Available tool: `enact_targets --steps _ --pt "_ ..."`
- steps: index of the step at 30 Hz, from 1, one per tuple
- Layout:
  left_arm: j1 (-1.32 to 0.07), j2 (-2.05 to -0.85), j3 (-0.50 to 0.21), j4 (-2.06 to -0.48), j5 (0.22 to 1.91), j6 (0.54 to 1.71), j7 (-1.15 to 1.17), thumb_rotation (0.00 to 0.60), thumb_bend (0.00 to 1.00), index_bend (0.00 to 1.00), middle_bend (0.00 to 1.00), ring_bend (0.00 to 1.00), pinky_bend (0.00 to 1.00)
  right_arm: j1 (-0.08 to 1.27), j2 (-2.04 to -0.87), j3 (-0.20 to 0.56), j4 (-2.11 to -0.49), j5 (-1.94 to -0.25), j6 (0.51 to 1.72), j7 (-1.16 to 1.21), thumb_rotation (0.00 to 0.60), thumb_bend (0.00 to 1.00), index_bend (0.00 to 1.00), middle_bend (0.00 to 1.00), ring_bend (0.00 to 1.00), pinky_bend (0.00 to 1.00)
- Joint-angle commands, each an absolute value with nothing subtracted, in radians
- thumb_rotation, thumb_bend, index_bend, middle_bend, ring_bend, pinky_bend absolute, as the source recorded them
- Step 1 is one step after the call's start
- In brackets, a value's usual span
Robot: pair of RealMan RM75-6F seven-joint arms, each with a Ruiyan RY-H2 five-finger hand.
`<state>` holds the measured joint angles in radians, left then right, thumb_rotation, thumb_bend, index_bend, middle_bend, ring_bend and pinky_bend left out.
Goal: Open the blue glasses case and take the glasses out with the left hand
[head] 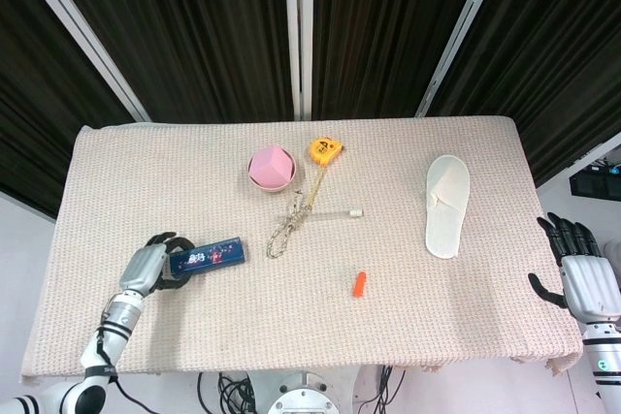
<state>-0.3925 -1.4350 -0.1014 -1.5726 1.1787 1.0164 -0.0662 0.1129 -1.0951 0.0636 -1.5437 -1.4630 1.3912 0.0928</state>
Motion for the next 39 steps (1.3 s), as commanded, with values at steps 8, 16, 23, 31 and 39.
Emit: enact_targets --steps 8,16,23,31,39 --pt "-0.386 -1.421 -0.125 -1.61 1.131 0.981 -0.164 0.6 0.41 0.42 0.48 0.15 0.13 0.114 -1.097 0.062 -1.541 -1.463 1.389 0.094 0.6 0.24 0.0 0.0 0.0 0.0" --pt "-0.383 -1.417 -0.144 -1.627 1.082 0.952 -0.222 0.6 0.41 0.46 0.51 0.18 0.14 0.114 -1.098 0.062 -1.538 -1.461 1.386 0.096 0.6 0.24 0.0 0.0 0.0 0.0" --pt "-0.38 -1.413 -0.162 -1.644 1.059 0.942 -0.266 0.6 0.41 0.49 0.53 0.2 0.14 0.115 -1.098 0.062 -1.536 -1.46 1.385 0.098 0.6 0.24 0.0 0.0 0.0 0.0" --pt "-0.376 -1.396 -0.171 -1.662 1.041 0.916 -0.314 0.6 0.41 0.5 0.54 0.21 0.14 0.115 -1.099 0.062 -1.536 -1.461 1.385 0.099 0.6 0.24 0.0 0.0 0.0 0.0" --pt "-0.379 -1.387 -0.179 -1.672 1.001 0.893 -0.329 0.6 0.41 0.51 0.55 0.21 0.14 0.116 -1.099 0.062 -1.536 -1.46 1.384 0.099 0.6 0.24 0.0 0.0 0.0 0.0"
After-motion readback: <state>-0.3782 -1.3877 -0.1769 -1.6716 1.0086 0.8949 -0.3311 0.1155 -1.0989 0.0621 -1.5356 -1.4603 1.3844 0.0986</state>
